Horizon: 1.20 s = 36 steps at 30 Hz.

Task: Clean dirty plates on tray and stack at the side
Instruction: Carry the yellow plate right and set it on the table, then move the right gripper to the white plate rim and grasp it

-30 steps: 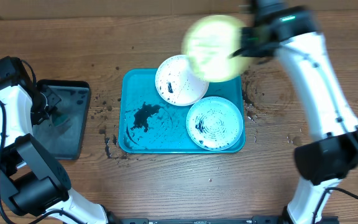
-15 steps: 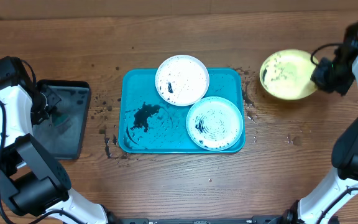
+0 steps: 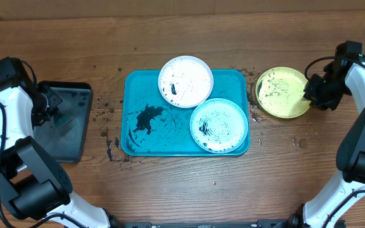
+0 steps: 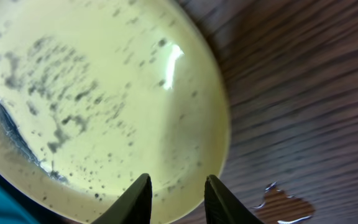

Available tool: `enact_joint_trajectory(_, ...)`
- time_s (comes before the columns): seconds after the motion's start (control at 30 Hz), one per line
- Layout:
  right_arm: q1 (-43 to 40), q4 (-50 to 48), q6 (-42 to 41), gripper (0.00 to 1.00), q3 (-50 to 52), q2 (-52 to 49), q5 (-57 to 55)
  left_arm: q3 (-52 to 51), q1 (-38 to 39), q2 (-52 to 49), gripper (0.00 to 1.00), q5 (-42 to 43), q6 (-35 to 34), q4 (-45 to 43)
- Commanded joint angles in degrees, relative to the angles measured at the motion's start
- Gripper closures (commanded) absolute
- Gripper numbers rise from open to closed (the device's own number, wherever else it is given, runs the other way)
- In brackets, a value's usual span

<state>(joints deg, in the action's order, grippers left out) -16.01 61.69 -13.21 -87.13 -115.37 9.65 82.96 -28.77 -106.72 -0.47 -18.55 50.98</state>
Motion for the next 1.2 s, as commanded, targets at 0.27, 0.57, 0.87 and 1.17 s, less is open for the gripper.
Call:
enact_joint_trajectory(0.27, 11.6, 0.2, 1.6, 0.36, -10.5, 2.6, 10.6, -0.3, -0.2, 1.1, 0.96, 0.7, -1.0, -0.1)
enact_joint_trajectory(0.57, 25.8, -13.3, 0.9, 0.14, -10.4, 0.0, 1.4, -0.3, -0.1, 1.1, 0.96, 0.7, -0.8, -0.1)
enact_joint_trajectory(0.87, 32.4, -15.4, -7.0, 0.14, -10.4, -5.2, -5.6, -0.3, -0.1, 1.1, 0.96, 3.1, -0.8, -0.3)
enact_joint_trajectory(1.17, 36.4, -17.7, -11.2, 0.27, -10.3, -8.2, -0.9, -0.3, -0.1, 1.1, 0.96, 3.1, -0.8, -0.3)
